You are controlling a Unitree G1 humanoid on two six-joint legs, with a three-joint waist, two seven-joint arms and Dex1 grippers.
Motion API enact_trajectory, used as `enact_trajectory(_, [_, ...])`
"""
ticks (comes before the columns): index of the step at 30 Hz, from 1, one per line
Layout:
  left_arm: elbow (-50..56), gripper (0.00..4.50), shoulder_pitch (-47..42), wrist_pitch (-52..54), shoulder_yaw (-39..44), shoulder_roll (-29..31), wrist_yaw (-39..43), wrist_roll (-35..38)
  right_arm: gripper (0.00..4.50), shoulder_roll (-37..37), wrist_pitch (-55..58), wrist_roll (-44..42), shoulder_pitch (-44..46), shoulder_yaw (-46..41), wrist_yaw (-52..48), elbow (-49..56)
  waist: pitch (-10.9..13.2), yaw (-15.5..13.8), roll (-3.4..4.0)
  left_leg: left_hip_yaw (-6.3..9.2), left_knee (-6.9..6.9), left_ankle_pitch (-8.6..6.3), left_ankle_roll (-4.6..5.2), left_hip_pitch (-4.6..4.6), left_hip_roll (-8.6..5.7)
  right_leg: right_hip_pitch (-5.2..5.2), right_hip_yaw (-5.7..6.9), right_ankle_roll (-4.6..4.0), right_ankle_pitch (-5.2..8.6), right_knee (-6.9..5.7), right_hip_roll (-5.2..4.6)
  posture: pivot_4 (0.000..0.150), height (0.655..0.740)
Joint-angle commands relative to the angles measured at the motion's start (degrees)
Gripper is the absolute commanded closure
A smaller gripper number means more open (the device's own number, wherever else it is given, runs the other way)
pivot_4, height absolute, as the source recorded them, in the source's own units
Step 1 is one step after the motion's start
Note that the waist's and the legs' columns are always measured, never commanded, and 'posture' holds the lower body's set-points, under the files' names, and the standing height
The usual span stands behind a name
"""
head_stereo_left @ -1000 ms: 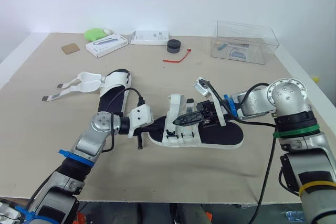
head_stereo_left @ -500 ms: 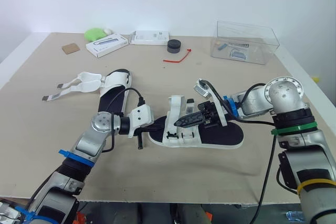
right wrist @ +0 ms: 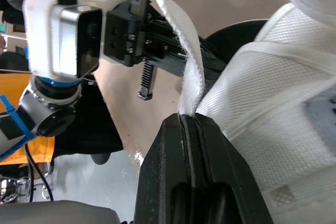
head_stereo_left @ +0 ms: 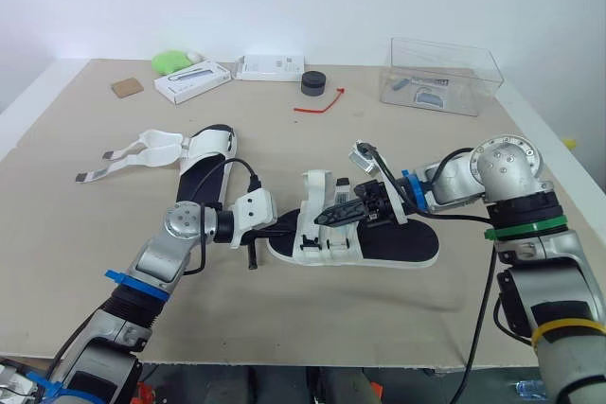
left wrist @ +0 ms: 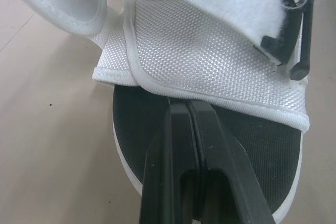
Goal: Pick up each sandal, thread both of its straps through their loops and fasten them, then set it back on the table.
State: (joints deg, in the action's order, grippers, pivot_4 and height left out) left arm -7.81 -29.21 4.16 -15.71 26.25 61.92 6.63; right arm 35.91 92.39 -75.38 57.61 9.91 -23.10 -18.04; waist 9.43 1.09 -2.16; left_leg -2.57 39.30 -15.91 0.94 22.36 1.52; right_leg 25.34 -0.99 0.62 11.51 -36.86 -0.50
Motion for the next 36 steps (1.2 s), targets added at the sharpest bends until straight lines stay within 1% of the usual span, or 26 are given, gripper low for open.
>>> enact_trajectory(1, [-0.22,4.50,0.92,0.72,-0.93,0.87,-0.01,-1.41,4.33,0.35,0.11,-3.76,2.63,-0.06,-1.06,-0.94,0.00,0.02,0.00,0.00,0.00,0.00,0.00,0.00,0.00,0.00,0.00,0.00,0.00,0.00,0.00,0.150,0.7400])
enact_trajectory(8, [0.06,4.50,1.13,0.90,-0.74,1.21,-0.13,-1.41,4.33,0.78,0.11,-5.40,0.86,1.32,0.39,-0.82,0.00,0.02,0.00,0.01,0.00,0.00,0.00,0.00,0.01,0.00,0.01,0.00,0.00,0.00,0.00,0.150,0.7400])
enact_trajectory(18, [0.39,4.50,1.33,1.14,-0.72,1.50,-0.26,-1.31,4.33,0.61,0.11,-5.24,0.39,1.07,1.57,-1.95,0.00,0.08,0.00,0.02,0.00,0.00,0.00,0.00,0.04,0.01,0.01,-0.01,0.00,0.00,0.04,0.150,0.7400])
enact_trajectory(24, [0.33,4.50,1.29,1.14,-0.74,1.38,-0.39,-1.33,4.33,1.66,0.11,-4.52,-0.87,2.26,1.19,-0.36,0.00,0.08,0.00,0.01,-0.01,-0.01,0.01,0.00,0.04,0.01,0.01,-0.01,0.01,0.00,0.04,0.150,0.7400])
enact_trajectory(29, [0.22,4.50,1.26,1.15,-0.78,1.31,-0.49,-1.39,4.33,2.50,0.11,-2.90,-1.53,3.40,0.27,1.84,0.00,0.08,0.00,0.01,-0.01,-0.02,0.02,0.00,0.04,0.01,0.01,-0.01,0.01,0.01,0.05,0.150,0.7400])
enact_trajectory(36, [0.32,4.50,1.34,1.28,-0.83,1.14,-0.72,-1.37,4.33,2.72,0.11,1.78,-1.54,4.20,-2.98,4.46,0.00,0.08,0.01,0.02,0.00,-0.02,0.03,0.00,0.04,0.02,0.00,-0.01,0.01,0.01,0.05,0.150,0.7400])
